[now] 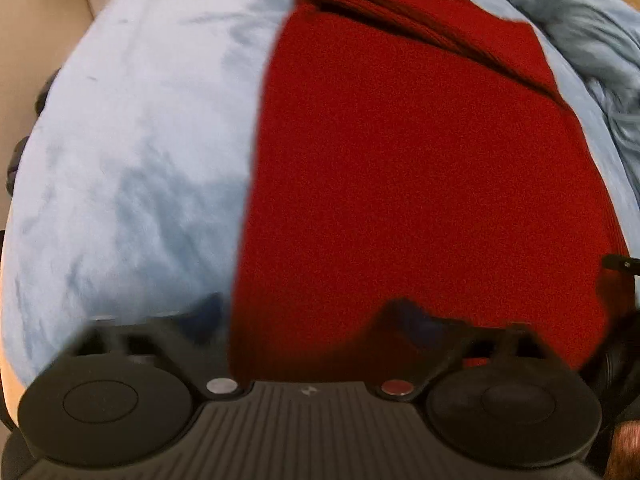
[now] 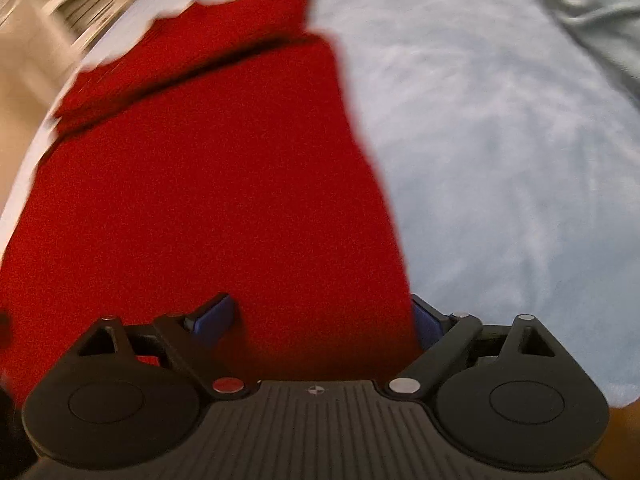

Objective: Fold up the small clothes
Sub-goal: 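Grasp the sweater hem with both grippers, then lift the hem with both grippers and fold it up toward the collar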

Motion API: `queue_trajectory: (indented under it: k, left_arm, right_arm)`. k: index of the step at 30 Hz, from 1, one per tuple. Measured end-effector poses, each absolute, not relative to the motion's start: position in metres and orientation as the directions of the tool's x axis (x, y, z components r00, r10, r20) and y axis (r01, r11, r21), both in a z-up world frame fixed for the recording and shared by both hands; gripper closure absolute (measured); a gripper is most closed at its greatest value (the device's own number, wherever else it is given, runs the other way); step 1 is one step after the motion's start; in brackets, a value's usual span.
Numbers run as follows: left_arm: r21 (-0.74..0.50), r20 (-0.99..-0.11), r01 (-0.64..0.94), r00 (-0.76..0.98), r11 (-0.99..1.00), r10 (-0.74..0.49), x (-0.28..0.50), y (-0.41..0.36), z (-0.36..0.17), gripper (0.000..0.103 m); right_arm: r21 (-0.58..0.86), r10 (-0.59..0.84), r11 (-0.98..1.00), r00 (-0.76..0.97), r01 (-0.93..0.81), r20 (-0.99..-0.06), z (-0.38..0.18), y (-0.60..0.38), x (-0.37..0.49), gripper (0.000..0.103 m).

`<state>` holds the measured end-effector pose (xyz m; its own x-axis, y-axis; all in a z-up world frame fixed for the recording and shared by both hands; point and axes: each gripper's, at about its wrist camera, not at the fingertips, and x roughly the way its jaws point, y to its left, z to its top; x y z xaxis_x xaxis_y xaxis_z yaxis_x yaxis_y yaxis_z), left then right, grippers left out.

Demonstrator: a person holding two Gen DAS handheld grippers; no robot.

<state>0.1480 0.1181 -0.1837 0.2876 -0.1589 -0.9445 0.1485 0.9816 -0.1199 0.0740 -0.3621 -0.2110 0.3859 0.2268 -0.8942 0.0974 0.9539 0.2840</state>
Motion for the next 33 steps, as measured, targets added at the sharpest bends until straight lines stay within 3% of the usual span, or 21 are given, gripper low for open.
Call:
queue_trajectory:
  k: [1, 2, 3, 6, 11, 15, 25, 33]
  left_arm:
    - [-0.098, -0.941, 0.155, 0.307, 0.983, -0.142, 0.142, 0.114, -0.18, 0.045]
    - [-0.097, -0.938, 0.156, 0.315, 0.983, -0.142, 0.138, 0.111, -0.176, 0.078]
    - [-0.111, -0.936, 0.14, 0.318, 0.984, -0.15, 0.136, 0.111, -0.17, 0.084]
    - [-0.191, -0.917, 0.064, 0.343, 0.979, -0.202, 0.135, 0.118, -0.146, 0.086]
    - [-0.216, -0.854, 0.116, 0.46, 0.969, -0.245, 0.111, 0.116, -0.089, 0.088]
    - [-0.229, -0.821, 0.124, 0.508, 0.966, -0.26, 0.084, 0.122, -0.062, 0.094]
    - [-0.279, -0.855, 0.069, 0.437, 0.958, -0.28, -0.004, 0.15, -0.077, 0.094]
    - [-0.401, -0.823, 0.019, 0.432, 0.916, -0.369, 0.056, 0.158, -0.057, 0.094]
  right_arm:
    - [0.263, 0.215, 0.962, 0.384, 0.076, -0.898, -0.208, -0.356, 0.069, 0.043]
    - [0.24, 0.198, 0.969, 0.389, 0.061, -0.9, -0.204, -0.352, 0.067, 0.069]
    - [0.262, 0.216, 0.963, 0.395, 0.064, -0.893, -0.199, -0.351, 0.066, 0.079]
    - [0.322, 0.236, 0.94, 0.467, 0.112, -0.852, -0.167, -0.354, 0.065, 0.083]
    - [0.401, 0.24, 0.907, 0.627, 0.127, -0.741, -0.096, -0.371, 0.049, 0.086]
    - [0.428, 0.236, 0.893, 0.665, 0.139, -0.709, -0.069, -0.378, 0.017, 0.086]
    - [0.494, 0.284, 0.835, 0.579, 0.243, -0.764, -0.082, -0.38, -0.087, 0.086]
    - [0.593, 0.367, 0.73, 0.538, 0.34, -0.759, -0.058, -0.4, -0.021, 0.086]
